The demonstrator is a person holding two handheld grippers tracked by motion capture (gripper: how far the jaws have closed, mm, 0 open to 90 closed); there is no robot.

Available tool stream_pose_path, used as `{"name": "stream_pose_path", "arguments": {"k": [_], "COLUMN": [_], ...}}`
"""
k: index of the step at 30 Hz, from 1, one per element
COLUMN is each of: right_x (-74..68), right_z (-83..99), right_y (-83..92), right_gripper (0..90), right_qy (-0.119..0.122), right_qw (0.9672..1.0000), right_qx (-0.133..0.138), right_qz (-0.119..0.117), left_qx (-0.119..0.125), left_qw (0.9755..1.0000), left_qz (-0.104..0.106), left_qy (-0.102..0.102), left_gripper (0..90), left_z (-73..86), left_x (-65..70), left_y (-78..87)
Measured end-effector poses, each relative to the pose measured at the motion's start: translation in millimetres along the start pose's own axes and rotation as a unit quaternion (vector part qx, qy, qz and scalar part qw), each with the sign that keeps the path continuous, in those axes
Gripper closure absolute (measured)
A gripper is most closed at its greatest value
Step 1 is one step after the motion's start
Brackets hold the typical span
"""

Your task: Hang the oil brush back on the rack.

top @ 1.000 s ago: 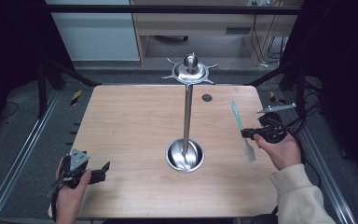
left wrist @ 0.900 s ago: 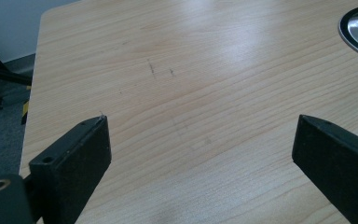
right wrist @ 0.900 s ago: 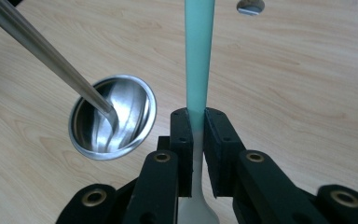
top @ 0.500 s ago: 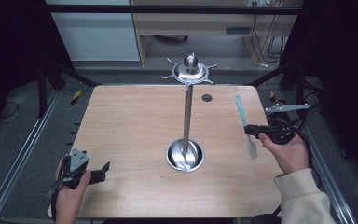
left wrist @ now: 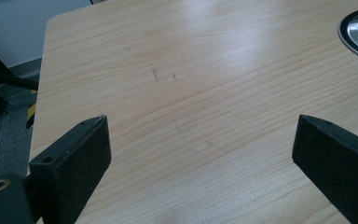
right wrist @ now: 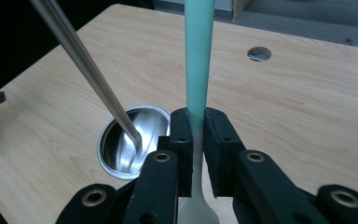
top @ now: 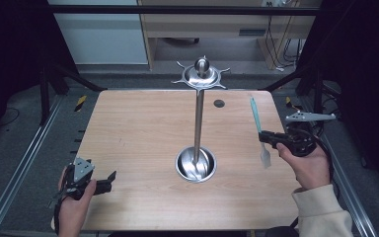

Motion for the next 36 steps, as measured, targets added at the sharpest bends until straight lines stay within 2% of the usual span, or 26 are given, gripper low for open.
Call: {"name": "stream_pose_path", "arguments": {"k": [5, 16, 24, 36], "right_x": [-10.9, -26.4, -34.9, -49.6], "right_z": [-4.4, -12.1, -15.2, -20.8], "right_y": [1.3, 7.0, 14.3, 19.6], "right_gripper": [82.3, 82.4, 82.4, 82.3], "right_qy": [0.011, 0.025, 0.039, 0.055], "right_qw": [0.9998, 0.9989, 0.9970, 0.9943], "right_qx": [0.012, 0.033, 0.062, 0.083], "right_qz": [-0.013, -0.024, -0.026, -0.039], "left_qx": [0.000, 0.001, 0.001, 0.000], "left_qw": [1.0000, 1.0000, 1.0000, 1.0000], "left_qz": [-0.001, -0.002, 0.001, 0.000], "left_qy": [-0.001, -0.002, -0.003, -0.004], "left_gripper": [3.9, 4.0, 4.0, 4.0], "left_z": [-0.2, -0.5, -0.5, -0.7], "left_x": [0.2, 0.7, 0.7, 0.4], "left_y": [-0.2, 1.1, -0.3, 0.2]}}
Point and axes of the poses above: each handheld gripper's, and its own axes: y roughly backward along the jaws, z roughly out of its underside, x roughly to its right, the point moved 4 cm from there along -y, roughly forward along the jaws, and after that the axes turned 5 degrees about -z, right-handed, at the moved point
